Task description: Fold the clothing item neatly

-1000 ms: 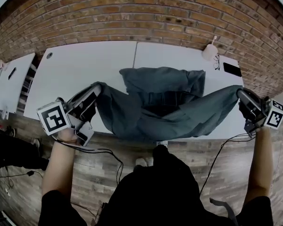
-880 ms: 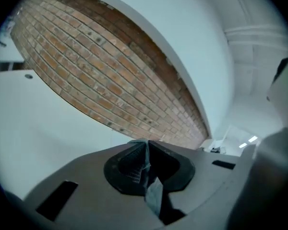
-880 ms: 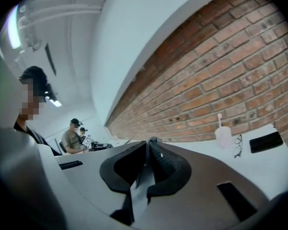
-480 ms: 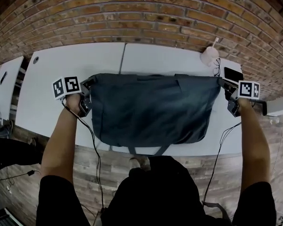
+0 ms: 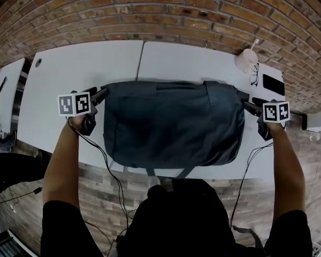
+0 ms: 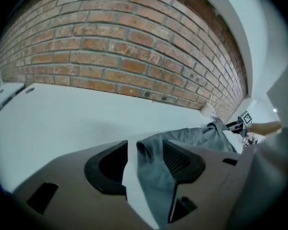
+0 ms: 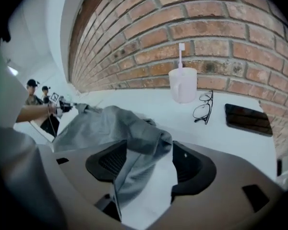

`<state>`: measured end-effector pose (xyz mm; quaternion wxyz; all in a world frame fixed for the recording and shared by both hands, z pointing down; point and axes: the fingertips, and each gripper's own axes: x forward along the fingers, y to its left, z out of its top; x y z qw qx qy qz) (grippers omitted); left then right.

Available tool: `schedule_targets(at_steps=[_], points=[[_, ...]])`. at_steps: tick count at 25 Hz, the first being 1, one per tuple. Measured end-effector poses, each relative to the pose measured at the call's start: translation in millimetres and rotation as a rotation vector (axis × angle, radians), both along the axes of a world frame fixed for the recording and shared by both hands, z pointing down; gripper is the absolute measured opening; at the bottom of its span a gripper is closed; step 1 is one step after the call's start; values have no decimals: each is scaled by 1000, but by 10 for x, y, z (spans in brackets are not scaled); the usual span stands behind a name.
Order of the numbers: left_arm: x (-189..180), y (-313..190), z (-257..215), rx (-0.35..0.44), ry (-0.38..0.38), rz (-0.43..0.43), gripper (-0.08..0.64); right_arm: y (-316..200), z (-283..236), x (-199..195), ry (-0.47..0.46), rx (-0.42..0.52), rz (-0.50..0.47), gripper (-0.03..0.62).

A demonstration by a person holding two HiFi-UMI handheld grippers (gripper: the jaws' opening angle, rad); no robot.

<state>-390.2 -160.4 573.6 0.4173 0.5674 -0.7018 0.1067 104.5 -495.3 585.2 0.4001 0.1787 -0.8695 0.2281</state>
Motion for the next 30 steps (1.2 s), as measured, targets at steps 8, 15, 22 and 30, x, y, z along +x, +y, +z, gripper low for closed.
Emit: schedule_targets(at_steps=[8, 15, 22, 30], points=[[462, 368, -607, -118, -590, 514, 241, 1125, -213, 185, 243, 337, -504, 336], [2088, 1230, 73, -299, -608, 1146, 241, 2849, 143, 232, 301, 300, -921, 336], [2619, 1454, 594, -352, -667, 1292, 241, 2850, 690, 381, 474, 324, -924, 334], [2527, 1336, 725, -401, -830, 1191, 61, 2700, 641, 346, 412, 312, -759, 83]])
